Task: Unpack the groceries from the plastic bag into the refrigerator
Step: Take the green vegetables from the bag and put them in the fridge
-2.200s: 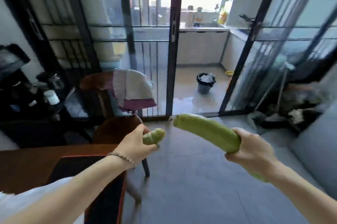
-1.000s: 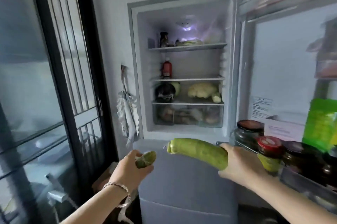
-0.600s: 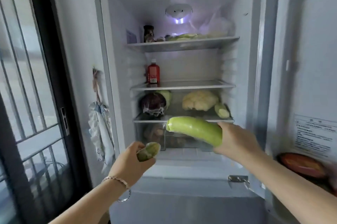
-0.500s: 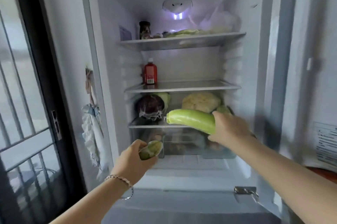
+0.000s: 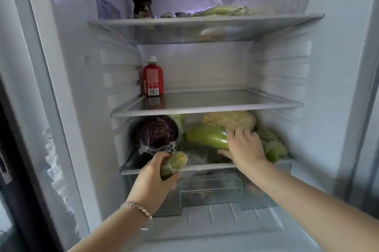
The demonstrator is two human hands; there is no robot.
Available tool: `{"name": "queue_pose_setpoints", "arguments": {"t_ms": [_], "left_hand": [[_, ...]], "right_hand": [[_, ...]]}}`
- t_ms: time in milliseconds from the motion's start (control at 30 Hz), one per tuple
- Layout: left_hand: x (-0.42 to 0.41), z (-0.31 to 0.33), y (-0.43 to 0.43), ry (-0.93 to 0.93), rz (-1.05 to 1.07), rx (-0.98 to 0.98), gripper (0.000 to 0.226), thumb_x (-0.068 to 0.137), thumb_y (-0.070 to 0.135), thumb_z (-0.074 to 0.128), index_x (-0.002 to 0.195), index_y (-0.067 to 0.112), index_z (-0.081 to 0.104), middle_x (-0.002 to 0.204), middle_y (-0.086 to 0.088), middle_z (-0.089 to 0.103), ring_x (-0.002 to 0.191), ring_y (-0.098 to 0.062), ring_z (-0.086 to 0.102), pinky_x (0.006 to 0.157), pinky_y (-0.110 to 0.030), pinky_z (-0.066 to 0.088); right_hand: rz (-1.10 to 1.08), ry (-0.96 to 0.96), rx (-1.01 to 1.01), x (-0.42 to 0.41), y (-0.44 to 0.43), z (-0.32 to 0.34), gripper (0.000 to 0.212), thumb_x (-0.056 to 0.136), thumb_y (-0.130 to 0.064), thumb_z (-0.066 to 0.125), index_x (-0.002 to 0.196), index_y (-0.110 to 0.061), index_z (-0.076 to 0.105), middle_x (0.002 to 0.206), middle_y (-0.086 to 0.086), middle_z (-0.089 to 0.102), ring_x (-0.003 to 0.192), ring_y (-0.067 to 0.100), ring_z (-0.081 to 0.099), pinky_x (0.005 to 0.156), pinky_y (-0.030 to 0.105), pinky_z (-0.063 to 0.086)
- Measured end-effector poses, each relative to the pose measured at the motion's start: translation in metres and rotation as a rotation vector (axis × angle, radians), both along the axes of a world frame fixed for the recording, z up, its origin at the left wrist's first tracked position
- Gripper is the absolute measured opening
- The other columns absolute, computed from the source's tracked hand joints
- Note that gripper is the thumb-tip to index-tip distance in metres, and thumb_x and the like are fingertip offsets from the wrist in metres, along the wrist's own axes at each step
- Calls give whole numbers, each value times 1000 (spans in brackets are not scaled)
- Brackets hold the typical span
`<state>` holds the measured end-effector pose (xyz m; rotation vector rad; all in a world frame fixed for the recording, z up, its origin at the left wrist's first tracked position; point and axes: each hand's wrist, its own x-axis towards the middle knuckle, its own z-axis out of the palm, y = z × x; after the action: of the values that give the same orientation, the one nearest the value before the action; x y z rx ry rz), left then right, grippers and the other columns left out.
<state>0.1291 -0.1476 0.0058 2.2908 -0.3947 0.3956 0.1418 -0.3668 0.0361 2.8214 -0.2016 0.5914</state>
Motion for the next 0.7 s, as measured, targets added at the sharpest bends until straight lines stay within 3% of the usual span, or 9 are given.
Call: {"name": "queue_pose_setpoints", "arguments": {"t_ms": [133,200,267,333,433,567,700], "left_hand": [[19,-6,4,25,-72,-8,46,81,28,69,121,29,47,100,11,56,79,6,52,57,-3,42],[26,-9,5,28,-92,-27,45,80,29,70,119,30,48,101,12,58,81,3,54,60,-7,43],[30,-12,6,22,-109,-37,44,80,30,70,117,32,48,101,13,58,83,2,55,62,-9,43],[32,-14,7,7,-127,-31,43,80,32,69,117,35,46,101,16,56,84,2,54,63,-8,42],[34,-17,9,-25,-150,-24,46,81,32,69,121,34,46,107,16,53,92,-2,54,74,-11,40],[36,-22,10,-66,-154,-9,49,80,33,69,124,31,48,113,15,54,98,-5,54,83,-17,42],[38,-24,10,-81,-157,-1,47,80,35,69,122,32,48,112,15,55,96,-4,54,82,-16,43]], "right_hand": [[102,55,260,0,3,11,61,92,-44,45,142,-13,30,136,14,46,122,32,45,100,38,38],[168,129,462,-7,-7,21,70,86,-44,57,145,-17,30,143,9,43,129,26,43,104,32,37],[158,204,603,-18,-19,26,86,74,-57,65,145,-24,29,146,1,41,131,19,42,103,28,36],[111,213,605,-24,-25,21,81,69,-69,60,139,-33,38,140,-5,48,124,15,49,97,26,40],[88,71,567,-26,-22,11,62,74,-71,52,127,-40,50,124,-7,61,111,17,57,86,28,47],[9,-98,475,-20,-7,9,53,74,-68,56,119,-38,58,109,-4,68,101,20,63,73,26,45],[42,-93,526,7,10,7,56,79,-66,51,123,-31,57,107,-4,68,95,19,64,68,26,47]]}}
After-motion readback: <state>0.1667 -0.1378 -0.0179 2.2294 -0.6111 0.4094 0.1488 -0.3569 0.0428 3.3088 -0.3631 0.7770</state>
